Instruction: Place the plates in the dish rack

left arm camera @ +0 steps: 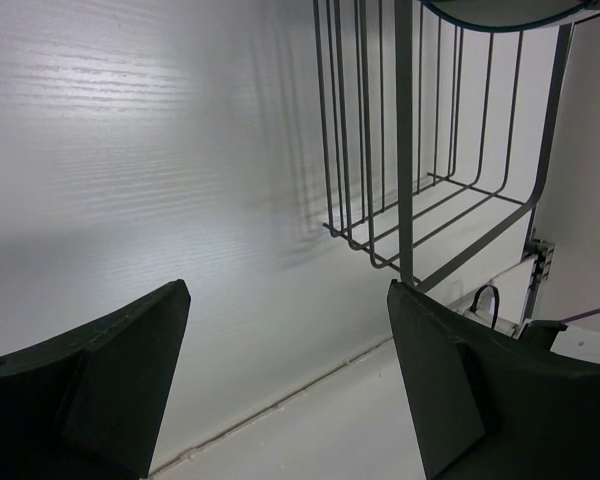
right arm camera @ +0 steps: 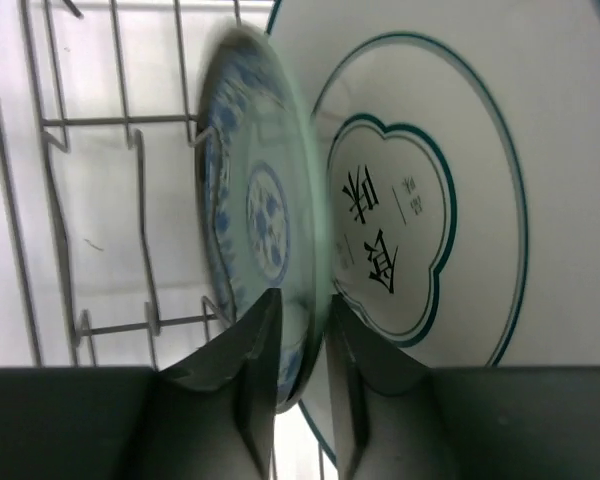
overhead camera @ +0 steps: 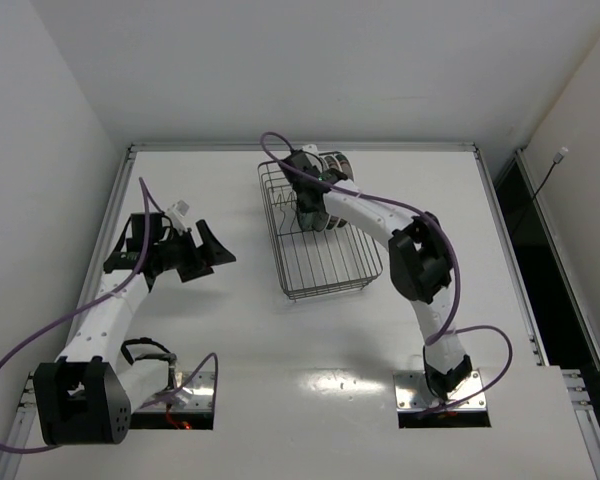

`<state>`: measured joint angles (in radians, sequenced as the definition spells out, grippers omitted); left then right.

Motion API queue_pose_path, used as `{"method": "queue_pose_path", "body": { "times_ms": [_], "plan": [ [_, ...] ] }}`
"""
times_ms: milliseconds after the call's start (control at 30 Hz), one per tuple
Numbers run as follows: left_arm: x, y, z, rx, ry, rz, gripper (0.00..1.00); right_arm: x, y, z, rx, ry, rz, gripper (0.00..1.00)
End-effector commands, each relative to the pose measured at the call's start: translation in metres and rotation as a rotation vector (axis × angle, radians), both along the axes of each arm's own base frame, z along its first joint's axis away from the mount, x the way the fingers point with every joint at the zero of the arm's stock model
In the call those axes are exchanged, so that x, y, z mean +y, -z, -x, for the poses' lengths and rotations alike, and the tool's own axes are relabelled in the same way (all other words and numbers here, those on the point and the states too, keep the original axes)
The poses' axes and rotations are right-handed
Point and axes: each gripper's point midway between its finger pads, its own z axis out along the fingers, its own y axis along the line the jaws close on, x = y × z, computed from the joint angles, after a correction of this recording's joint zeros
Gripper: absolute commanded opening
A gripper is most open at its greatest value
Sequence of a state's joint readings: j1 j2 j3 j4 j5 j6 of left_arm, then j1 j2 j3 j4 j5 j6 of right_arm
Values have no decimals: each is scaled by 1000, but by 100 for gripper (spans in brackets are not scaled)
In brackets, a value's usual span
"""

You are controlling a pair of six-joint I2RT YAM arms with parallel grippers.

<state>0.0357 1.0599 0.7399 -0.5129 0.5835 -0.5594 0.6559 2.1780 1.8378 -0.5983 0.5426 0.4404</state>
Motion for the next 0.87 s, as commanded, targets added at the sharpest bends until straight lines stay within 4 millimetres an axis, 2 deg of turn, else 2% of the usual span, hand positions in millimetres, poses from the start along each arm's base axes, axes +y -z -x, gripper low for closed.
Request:
{"method": "queue_pose_path", "body": {
  "times_ms": [0, 67, 100, 200, 233, 333, 367, 467, 533, 567, 600, 667, 767, 800, 833],
  "plan": [
    [1, -14, -5, -43, 16, 11, 78, 13, -41, -7, -50, -7, -109, 23],
    [0, -15, -5, -43, 22, 18, 78, 17, -48, -3, -42, -19, -138, 29],
    [0, -15, -5, -43, 22, 18, 78, 19, -63, -3, -63, -26, -163, 31],
    [0, -15, -5, -43, 22, 18, 78, 20, -85, 9, -71, -45, -179, 39],
    [2, -15, -6, -43, 13, 18, 78, 16, -103, 14, -89, -46, -192, 43],
    [2, -16, -7, -52, 13, 17, 78, 11, -131, 32, -103, -73, -209, 52],
    [2, -16, -7, -52, 13, 17, 78, 3, -145, 43, -114, -89, -215, 56],
    [2, -18, -9, -63, 13, 16, 78, -7, -166, 63, -119, -131, -225, 66],
    [1, -12, -11, -67, 21, 24, 79, -18, -157, 78, -55, -159, -195, 68],
    [0, -14, -12, -78, 27, 30, 79, -16, -161, 91, -34, -211, -216, 71],
    [0, -5, -13, -54, 27, 31, 79, -19, -144, 102, 10, -226, -213, 74],
    [-1, 1, -14, -37, 33, 40, 79, -25, -135, 115, 30, -255, -239, 75],
    [-1, 7, -16, -17, 32, 41, 79, -50, -123, 135, 8, -221, -287, 78],
    [-1, 7, -16, -17, 32, 41, 79, -62, -105, 141, 27, -186, -300, 78],
    [-1, 4, -17, -25, 38, 36, 79, -71, -115, 147, -9, -173, -326, 82]
  ]
}}
